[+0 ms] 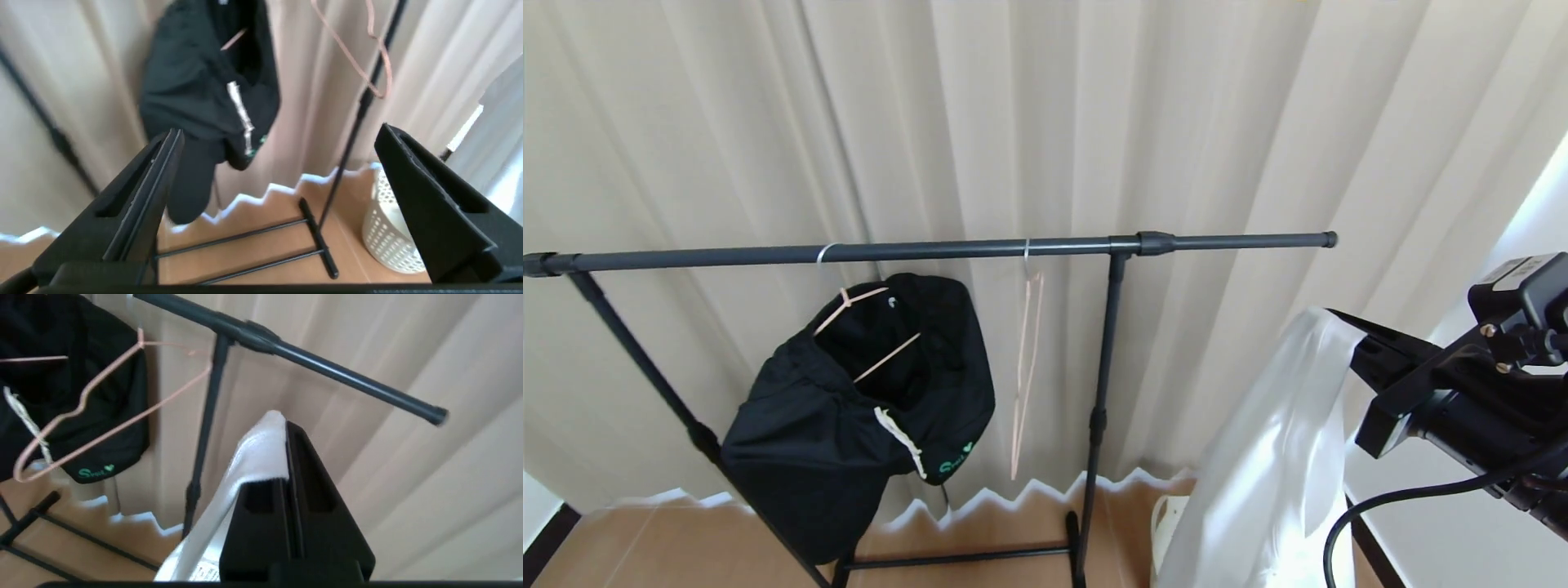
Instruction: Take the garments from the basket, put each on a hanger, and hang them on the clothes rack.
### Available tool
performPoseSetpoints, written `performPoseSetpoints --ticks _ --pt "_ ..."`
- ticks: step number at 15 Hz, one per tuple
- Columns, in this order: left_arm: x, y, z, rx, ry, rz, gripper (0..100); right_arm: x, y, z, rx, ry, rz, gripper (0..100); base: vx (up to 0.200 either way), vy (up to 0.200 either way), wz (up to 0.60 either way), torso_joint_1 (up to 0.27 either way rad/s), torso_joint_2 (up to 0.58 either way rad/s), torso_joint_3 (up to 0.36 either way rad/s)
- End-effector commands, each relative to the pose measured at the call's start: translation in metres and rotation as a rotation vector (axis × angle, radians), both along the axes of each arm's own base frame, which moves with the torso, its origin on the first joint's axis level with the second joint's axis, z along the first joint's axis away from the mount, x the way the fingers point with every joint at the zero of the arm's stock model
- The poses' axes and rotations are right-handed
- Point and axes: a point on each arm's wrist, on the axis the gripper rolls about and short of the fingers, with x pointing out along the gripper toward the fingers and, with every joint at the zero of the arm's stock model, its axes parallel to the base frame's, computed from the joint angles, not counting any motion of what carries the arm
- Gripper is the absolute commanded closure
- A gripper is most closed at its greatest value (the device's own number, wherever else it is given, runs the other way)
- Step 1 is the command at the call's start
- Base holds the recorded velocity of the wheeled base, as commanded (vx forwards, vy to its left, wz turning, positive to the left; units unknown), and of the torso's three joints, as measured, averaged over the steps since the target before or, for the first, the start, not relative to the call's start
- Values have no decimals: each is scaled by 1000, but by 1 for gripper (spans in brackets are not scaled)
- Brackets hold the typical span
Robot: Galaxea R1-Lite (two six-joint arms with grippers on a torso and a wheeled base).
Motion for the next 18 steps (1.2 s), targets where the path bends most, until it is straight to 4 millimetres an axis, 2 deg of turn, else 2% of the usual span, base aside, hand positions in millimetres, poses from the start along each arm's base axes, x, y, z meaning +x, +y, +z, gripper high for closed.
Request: performPoseSetpoints --ticks 1,3,10,15,18 --pt "0 0 0 0 1 1 0 0 0 0 0 -1 0 100 0 0 0 0 0 0" --pt "0 0 0 0 1 -1 0 0 0 0 1 -2 0 100 0 0 0 0 0 0" --pt "0 0 0 0 1 -1 0 -3 -2 4 11 -19 1 100 -200 0 0 -1 4 1" --pt "0 0 0 0 1 -1 0 -4 -2 4 11 -19 1 100 0 200 0 2 -3 2" --pt "0 0 0 1 1 -1 0 -3 -2 4 9 -18 1 100 0 0 0 0 0 0"
